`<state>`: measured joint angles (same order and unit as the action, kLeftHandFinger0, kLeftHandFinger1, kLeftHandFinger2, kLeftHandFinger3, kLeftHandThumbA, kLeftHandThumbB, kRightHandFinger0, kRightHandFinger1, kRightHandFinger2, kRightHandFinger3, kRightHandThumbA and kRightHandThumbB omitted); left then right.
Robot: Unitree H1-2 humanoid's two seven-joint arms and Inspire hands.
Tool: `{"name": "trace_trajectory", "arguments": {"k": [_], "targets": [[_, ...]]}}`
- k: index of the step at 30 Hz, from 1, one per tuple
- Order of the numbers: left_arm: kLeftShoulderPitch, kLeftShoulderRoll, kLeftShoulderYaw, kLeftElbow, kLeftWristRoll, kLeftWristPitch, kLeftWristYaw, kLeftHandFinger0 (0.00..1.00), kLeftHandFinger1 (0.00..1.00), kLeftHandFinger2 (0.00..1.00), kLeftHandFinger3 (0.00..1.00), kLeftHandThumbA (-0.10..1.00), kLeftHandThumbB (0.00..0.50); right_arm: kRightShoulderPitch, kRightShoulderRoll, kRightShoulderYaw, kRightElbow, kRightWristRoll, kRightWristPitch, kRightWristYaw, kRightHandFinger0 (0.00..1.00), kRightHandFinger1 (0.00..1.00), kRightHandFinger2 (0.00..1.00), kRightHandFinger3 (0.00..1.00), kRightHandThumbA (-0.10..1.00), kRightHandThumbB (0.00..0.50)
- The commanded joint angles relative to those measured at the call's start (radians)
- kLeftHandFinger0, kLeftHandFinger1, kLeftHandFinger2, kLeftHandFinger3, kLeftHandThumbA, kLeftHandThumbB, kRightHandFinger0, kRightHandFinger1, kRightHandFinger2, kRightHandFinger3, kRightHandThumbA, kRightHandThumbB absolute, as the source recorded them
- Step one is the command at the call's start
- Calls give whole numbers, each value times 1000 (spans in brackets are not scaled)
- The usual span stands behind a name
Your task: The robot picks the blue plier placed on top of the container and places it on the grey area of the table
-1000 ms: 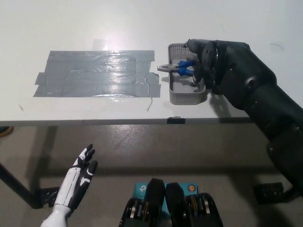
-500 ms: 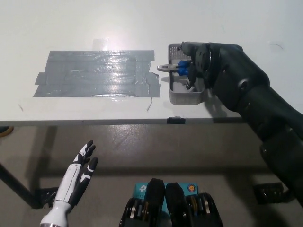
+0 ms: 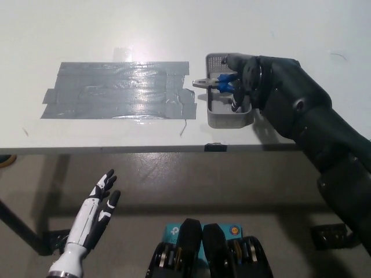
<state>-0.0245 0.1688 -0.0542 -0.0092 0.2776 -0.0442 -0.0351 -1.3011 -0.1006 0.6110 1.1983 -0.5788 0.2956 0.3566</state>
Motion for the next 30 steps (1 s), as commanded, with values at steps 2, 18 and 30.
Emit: {"name": "trace_trajectory", "arguments": {"k": [2, 18, 30], "targets": [[-18, 20, -7, -40, 10, 7, -12, 1000, 1000, 1000, 1000, 1000, 58, -42, -4, -14, 20, -8, -49, -73, 1000, 1000, 1000, 1000, 908, 358], [-41, 25, -17, -32, 14, 11, -17, 1000, 1000, 1000, 1000, 1000, 73, -16, -38, -28, 23, -18, -206, -279, 109, 600, 922, 795, -100, 212], [-53, 22, -14, -32, -5, 25, -33, 1000, 1000, 1000, 1000, 1000, 82, -18, -67, -39, 29, -16, -226, -321, 145, 523, 766, 629, -100, 209]]}}
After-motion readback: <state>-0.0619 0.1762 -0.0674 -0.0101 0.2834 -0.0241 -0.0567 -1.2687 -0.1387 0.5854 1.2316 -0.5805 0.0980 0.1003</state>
